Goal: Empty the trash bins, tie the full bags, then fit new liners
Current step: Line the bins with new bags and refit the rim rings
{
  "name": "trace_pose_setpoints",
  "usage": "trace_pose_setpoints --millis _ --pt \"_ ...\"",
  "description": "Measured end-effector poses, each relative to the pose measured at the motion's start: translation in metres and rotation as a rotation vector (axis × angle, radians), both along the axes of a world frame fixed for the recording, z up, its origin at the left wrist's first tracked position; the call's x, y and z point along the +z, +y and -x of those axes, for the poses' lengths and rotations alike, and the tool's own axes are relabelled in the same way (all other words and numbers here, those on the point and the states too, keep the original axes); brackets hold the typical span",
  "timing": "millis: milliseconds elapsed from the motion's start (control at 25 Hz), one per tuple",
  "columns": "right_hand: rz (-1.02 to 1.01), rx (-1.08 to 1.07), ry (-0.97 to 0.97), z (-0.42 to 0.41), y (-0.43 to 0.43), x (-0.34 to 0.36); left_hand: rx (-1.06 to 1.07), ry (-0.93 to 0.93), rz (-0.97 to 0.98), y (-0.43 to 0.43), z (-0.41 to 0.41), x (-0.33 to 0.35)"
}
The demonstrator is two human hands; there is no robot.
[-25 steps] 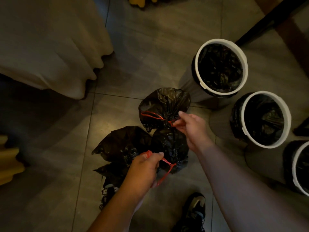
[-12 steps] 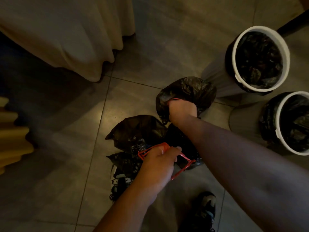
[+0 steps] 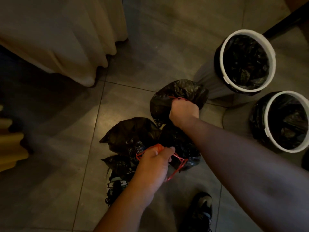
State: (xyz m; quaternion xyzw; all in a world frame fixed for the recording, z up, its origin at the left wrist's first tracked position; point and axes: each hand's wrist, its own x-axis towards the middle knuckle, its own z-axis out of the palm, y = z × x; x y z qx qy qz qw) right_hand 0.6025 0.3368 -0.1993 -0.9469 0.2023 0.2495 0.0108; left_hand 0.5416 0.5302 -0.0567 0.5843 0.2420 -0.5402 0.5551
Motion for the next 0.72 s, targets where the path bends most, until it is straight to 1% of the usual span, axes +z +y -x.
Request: trace_pose_setpoints --millis 120,200,320,480,520,720 --pt "0.027 -0.032 -0.065 0.01 -0.011 0.001 -0.004 -0.026 0.003 -0.004 0.005 0.003" --pt "0.002 -0.097 -0.089 0.011 -0.019 -0.003 -0.014 -0.027 0.002 -0.007 0.01 0.001" --pt "-0.116 -0.21 -0.121 0.011 -0.025 -0.009 -0.02 -0.024 -0.009 -0.008 0.014 -0.004" --pt "-0.295 -0.405 -0.189 0.013 -0.02 -0.007 0.027 -0.02 -0.036 -0.005 0.014 -0.006" --pt "-0.29 -0.387 -0.199 0.016 -0.018 -0.003 0.032 -0.02 -0.037 -0.004 0.014 -0.005" --pt "-0.109 -0.059 -0.288 0.03 -0.028 0.019 0.064 -0.031 -0.018 -0.005 0.014 0.003"
